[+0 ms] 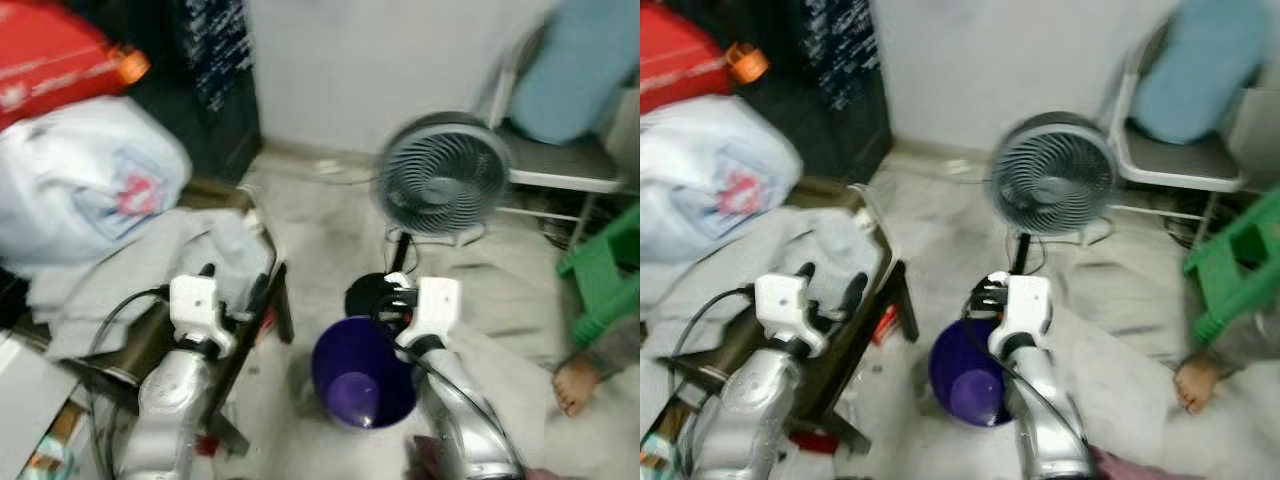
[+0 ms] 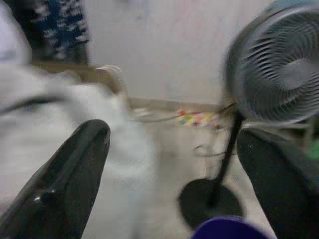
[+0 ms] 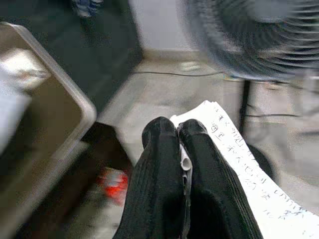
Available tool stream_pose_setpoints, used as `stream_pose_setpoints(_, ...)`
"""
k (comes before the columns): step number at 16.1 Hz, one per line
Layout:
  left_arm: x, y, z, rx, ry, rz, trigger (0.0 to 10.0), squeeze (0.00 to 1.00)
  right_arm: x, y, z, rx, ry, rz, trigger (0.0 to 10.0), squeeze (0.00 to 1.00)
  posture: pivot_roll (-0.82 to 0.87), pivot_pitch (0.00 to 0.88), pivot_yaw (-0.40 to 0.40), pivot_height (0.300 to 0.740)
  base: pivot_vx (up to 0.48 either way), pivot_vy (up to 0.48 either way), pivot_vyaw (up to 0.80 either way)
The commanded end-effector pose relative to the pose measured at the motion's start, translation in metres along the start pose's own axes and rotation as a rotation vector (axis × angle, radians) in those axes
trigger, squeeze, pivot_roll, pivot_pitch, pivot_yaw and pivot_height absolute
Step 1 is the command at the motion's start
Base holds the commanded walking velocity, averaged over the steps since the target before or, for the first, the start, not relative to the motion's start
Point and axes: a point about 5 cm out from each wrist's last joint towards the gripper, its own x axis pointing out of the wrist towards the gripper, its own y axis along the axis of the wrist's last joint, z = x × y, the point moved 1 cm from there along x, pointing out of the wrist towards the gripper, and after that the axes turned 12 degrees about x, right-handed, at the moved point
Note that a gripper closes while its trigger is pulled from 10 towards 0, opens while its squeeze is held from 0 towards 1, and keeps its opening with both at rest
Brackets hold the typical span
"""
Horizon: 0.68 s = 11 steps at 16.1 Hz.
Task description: Clean up the room
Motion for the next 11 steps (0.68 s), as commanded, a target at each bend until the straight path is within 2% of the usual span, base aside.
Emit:
stream_pose_setpoints(1, -0.003, -0.003, -0.004, 0.022, -0.002, -0.013, 10.0, 0.00, 0.002, 0.002, -0.002, 0.018, 0.002, 0.011, 10.0, 0.00, 0.00, 0.122, -0.007, 0.740, 0.330, 0.000, 0.00)
stream_pose_setpoints(3, -0.003, -0.003, -0.004, 0.019, 0.000, -0.011, 10.0, 0.00, 0.002, 0.002, -0.002, 0.018, 0.001, 0.011, 10.0, 0.00, 0.01, 0.121, -0.006, 0.740, 0.317, 0.000, 0.00)
stream_pose_setpoints(8, -0.001, -0.001, -0.004, 0.002, -0.025, 0.004, 10.0, 0.00, 0.004, 0.003, -0.002, 0.004, 0.001, 0.009, 10.0, 0.00, 0.01, 0.130, -0.011, 0.740, 0.000, 0.000, 0.00)
stream_pose_setpoints(11, -0.016, 0.001, 0.005, 0.012, -0.224, 0.035, 10.0, 0.00, 0.013, 0.000, -0.007, -0.002, -0.002, -0.016, 10.0, 0.00, 0.03, 0.144, -0.006, 0.740, 0.000, 0.000, 0.00)
